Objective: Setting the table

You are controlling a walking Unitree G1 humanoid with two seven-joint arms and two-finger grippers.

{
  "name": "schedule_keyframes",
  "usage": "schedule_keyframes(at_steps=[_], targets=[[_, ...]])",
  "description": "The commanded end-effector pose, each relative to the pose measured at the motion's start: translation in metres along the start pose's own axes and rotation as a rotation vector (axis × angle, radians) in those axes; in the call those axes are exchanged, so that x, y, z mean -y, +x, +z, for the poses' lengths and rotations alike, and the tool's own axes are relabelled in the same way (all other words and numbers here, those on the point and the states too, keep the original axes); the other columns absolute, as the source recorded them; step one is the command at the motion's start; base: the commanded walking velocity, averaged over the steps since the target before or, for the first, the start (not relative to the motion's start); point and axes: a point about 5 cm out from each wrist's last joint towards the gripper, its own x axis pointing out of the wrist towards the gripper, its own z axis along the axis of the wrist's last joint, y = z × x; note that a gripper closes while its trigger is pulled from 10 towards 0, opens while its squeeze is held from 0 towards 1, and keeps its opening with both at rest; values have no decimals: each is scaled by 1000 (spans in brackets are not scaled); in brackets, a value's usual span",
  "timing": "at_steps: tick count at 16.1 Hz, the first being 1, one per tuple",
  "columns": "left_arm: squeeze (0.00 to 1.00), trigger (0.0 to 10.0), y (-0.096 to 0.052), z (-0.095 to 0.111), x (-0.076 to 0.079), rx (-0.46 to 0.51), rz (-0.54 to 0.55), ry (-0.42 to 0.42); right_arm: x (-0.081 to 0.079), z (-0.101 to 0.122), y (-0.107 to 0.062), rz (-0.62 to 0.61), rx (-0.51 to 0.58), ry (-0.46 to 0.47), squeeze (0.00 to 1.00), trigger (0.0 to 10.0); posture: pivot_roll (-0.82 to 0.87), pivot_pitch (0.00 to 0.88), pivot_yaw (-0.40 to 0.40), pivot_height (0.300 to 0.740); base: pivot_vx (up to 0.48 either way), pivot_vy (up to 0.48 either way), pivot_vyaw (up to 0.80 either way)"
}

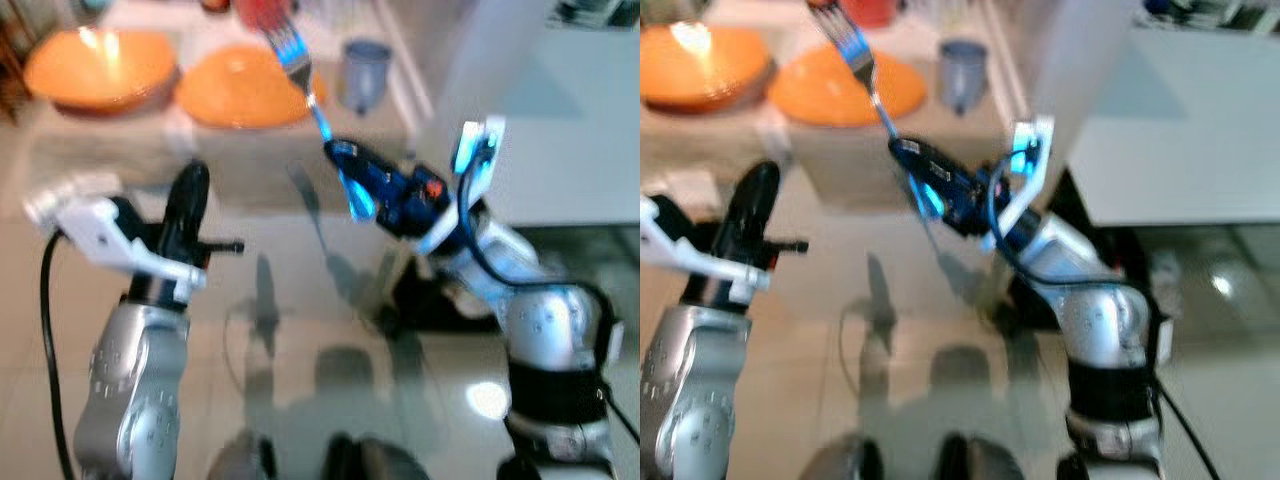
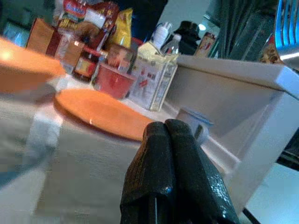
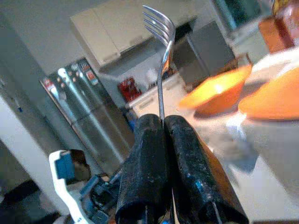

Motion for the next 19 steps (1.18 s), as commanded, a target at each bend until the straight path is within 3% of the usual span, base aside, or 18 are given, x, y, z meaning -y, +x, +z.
schedule_keyframes(at_steps=[1,5,10,19], targets=[[0,10000,-1,-5,1,-14,-8,-2,-3,3,4,26,1,-34,0,10000,-61,129,-64,740,0,-454,0],[0,10000,-1,-21,1,-69,-42,13,0,-7,6,4,1,-31,0,10000,-65,106,-33,740,0,-454,0],[0,10000,-4,-40,0,-123,-53,10,14,-34,-3,-111,-56,-42,0,10000,-73,102,-25,740,0,-454,0],[0,10000,-2,-45,2,-129,-70,33,34,-36,-6,-258,-46,-83,0,10000,-76,114,-18,740,0,-454,0]])
